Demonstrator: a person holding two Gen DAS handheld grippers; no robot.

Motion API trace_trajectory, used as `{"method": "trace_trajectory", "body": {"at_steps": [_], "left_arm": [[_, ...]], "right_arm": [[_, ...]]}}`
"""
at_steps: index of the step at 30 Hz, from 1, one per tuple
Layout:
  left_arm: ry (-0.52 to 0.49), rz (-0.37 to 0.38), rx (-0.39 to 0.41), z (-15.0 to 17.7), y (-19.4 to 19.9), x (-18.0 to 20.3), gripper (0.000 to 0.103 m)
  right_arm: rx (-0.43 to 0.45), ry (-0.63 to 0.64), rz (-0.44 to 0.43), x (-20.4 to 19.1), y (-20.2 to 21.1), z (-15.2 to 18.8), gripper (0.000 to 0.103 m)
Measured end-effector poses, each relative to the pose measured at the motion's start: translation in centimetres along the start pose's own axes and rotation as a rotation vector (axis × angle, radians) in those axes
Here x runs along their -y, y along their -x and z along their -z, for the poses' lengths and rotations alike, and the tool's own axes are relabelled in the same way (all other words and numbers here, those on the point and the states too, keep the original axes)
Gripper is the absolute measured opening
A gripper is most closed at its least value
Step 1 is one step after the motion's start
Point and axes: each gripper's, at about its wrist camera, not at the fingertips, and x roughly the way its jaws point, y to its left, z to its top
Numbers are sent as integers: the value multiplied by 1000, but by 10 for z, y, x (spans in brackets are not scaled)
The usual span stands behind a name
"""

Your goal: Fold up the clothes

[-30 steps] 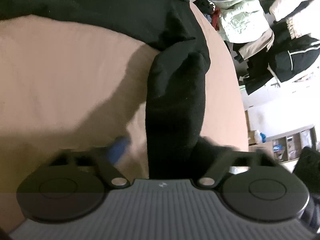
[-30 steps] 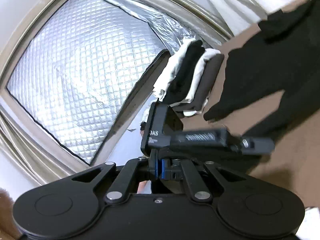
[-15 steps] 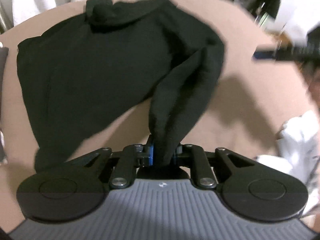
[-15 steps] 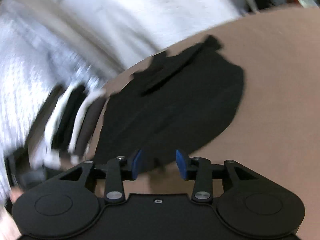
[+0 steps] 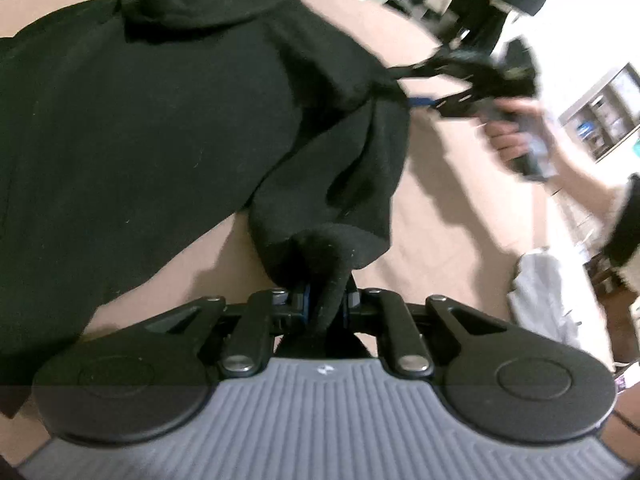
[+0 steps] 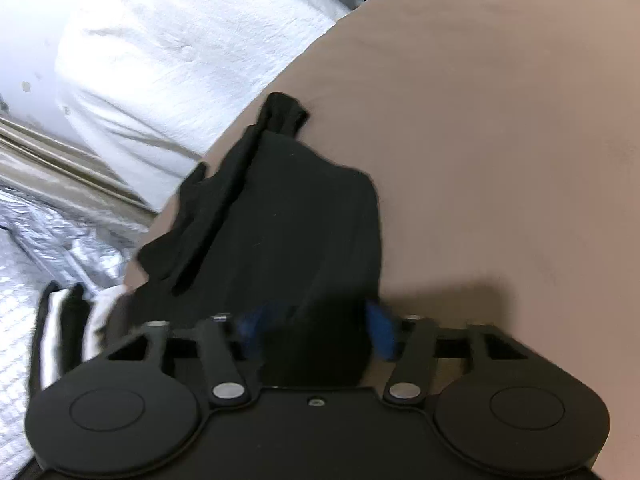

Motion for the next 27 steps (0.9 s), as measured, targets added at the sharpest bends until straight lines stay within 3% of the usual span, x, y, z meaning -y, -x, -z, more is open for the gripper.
{"method": "trace_trajectory", "body": {"at_steps": [3,4,6,9,11,12,13,14,16,19,21,23,24,25,27], "left_arm": [[10,36,-16,3,-3,-1,12],[4,55,-18,4,-3,0,12],[-4,111,-14,4,-3,2,12],[-11,205,24,-1,5,7,12],[-54,234,35,-7,5,18,14],[-75,246,31,-11,0,24,25],[-77,261,12,-14,-8,29,44],[-66,260,-25,-15,-21,33,53],[-51,219,-112,-11,-50,42,78],[-85,85,-220,8,-84,56,78],[-147,40,-181,20,-81,70,79],[-177,29,-142,26,-73,81,72],[-175,44,-126,26,-68,82,54],[-171,66,-115,26,-64,83,25],[-175,88,-100,23,-60,86,8]], "right_arm": [[44,-17,0,9,-20,-6,74],[41,-37,-35,10,-25,-9,58],[25,-60,-43,7,-29,-19,7],[204,194,103,-35,6,-30,5],[304,297,170,-52,35,-40,3],[317,339,209,-55,42,-44,3],[324,381,253,-57,46,-49,3],[305,413,309,-54,43,-53,3],[263,401,384,-41,31,-58,3],[222,391,471,-16,13,-56,3],[211,363,506,0,8,-50,6],[253,302,522,11,17,-40,12],[257,262,495,14,25,-35,14],[260,222,468,17,34,-29,17],[252,155,388,21,51,-15,24]]}}
